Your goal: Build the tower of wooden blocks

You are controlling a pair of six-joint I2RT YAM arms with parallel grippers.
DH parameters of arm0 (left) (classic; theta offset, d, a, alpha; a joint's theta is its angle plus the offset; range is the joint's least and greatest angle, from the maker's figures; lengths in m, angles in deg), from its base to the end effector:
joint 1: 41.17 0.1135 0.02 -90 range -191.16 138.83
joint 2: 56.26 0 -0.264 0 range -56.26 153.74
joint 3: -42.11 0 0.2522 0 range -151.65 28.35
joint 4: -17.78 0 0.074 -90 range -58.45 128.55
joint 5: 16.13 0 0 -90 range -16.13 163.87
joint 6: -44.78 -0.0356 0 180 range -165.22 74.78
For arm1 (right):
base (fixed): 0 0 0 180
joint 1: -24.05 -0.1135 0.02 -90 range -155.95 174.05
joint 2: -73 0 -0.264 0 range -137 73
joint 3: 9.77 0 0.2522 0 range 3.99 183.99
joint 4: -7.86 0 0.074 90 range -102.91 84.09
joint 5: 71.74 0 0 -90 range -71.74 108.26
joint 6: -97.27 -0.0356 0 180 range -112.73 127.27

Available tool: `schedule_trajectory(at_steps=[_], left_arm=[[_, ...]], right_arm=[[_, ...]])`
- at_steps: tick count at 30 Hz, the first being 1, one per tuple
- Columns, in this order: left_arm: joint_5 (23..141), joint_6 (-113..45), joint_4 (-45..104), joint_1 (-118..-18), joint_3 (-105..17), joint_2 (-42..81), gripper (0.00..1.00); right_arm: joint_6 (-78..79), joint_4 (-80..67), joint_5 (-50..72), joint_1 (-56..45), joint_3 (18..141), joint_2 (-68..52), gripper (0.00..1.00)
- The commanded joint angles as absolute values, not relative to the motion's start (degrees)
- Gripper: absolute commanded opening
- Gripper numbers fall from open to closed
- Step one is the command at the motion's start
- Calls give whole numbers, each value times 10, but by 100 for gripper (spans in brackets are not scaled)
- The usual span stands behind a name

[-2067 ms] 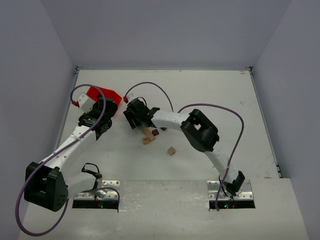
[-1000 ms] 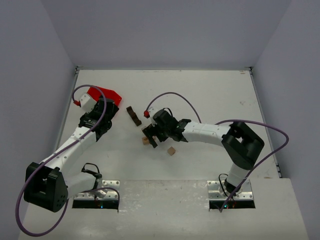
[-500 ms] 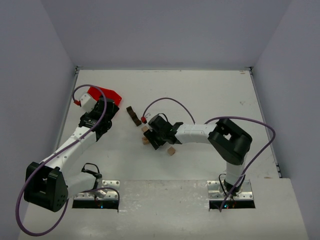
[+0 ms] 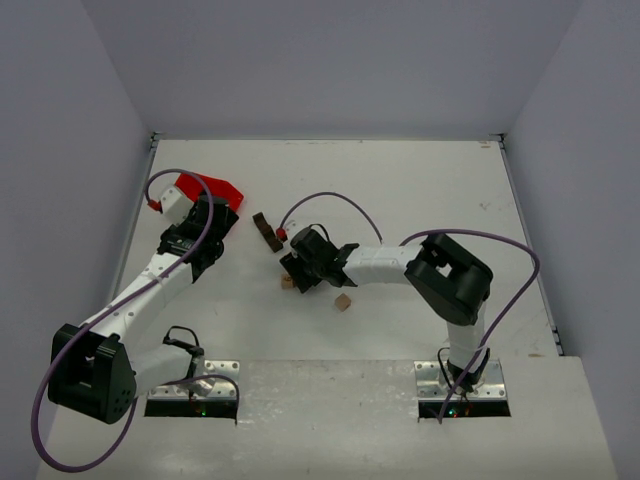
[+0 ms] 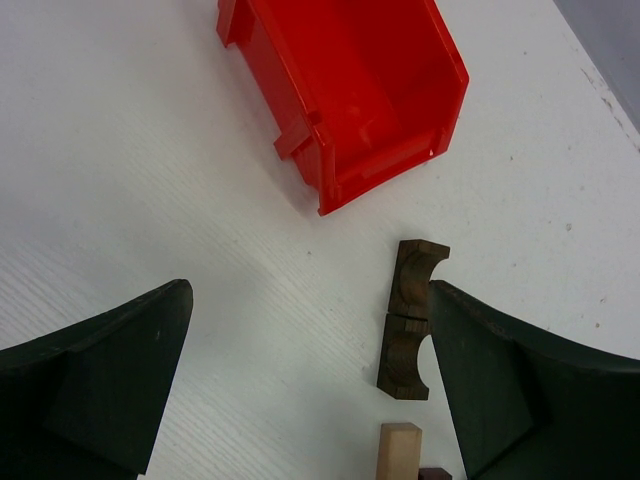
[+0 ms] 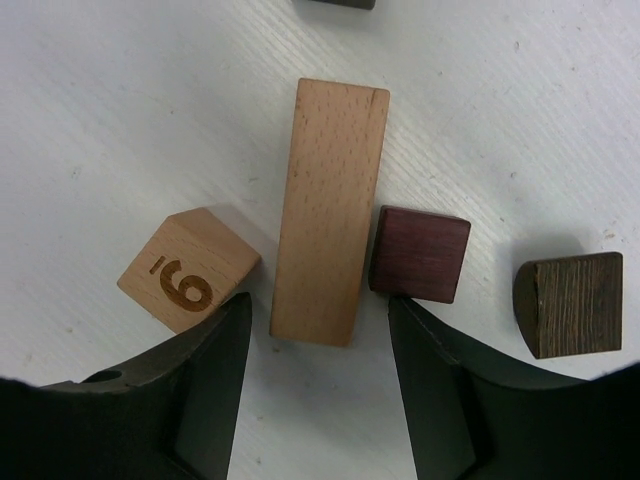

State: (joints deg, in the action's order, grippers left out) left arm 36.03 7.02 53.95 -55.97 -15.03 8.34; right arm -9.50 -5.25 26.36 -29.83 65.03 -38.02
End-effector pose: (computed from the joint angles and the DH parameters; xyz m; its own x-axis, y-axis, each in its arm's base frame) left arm 0.2287 -0.0378 0.2488 -0.2286 -0.5854 -0.7779 -0.6668 0.6764 -0.3130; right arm 0.2336 0.3116 0.1281 -0.6432 -0.3968 -0.6548 -0.5849 0.8066 0.0857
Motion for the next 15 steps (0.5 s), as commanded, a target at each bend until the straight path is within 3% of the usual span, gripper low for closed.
schedule_trajectory(at_steps=[1,8,15], left_arm=[[364,62,519,-552,-152,79,100],[367,59,518,-552,-152,79,100],[370,59,517,-552,-151,78,100]], right_arm=[[-107,-31,276,-307,674,-400,57],[-107,-28,316,-315,670,-400,31],[-112,-31,384,-326,653,-346,24]])
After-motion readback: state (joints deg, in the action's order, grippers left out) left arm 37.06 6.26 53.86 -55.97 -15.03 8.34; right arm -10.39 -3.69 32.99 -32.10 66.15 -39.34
